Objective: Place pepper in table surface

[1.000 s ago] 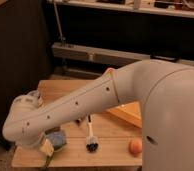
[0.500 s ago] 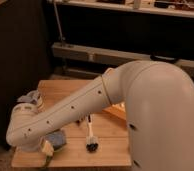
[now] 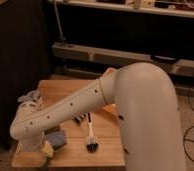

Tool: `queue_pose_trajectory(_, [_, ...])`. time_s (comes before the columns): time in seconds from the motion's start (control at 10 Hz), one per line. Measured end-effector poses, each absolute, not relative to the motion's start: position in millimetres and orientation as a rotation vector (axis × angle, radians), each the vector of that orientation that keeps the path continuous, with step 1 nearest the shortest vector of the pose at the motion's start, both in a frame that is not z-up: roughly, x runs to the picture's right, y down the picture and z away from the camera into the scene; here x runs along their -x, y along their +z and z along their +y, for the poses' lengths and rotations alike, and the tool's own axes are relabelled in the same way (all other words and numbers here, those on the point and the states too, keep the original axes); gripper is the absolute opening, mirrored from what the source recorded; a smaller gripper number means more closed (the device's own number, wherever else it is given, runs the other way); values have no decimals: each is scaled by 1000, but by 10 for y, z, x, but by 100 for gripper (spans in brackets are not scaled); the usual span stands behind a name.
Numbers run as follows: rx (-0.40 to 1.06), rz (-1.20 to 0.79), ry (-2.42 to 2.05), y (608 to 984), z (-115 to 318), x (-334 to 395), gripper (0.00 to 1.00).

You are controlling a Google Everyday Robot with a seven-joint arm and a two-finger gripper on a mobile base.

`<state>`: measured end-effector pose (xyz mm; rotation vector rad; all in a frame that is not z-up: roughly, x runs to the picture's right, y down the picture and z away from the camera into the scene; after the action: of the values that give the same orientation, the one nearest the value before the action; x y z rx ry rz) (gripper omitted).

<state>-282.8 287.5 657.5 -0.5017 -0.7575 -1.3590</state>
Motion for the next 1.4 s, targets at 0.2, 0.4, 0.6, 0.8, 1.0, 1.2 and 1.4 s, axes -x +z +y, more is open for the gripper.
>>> queue_pose_trajectory(0.2, [528,-764,-1356,6653,3001,2770,80])
queue_pose_trajectory(0.4, [534,-761,-1351,6712,3078,2713,80])
queue_pose_trajectory(0.6, [530,-746,-1353,6760,3115,2700,80])
queue_pose_trajectory(0.8, [532,-736,-1358,6838,3191,2695,80])
queue_pose_trajectory(1.0, [544,-754,-1345,6961,3257,2656,80])
queue_pose_trajectory(1.2, [550,-770,-1329,7020,3277,2618,80])
queue_pose_trajectory(1.4, [558,-771,-1323,7061,3289,2599,80])
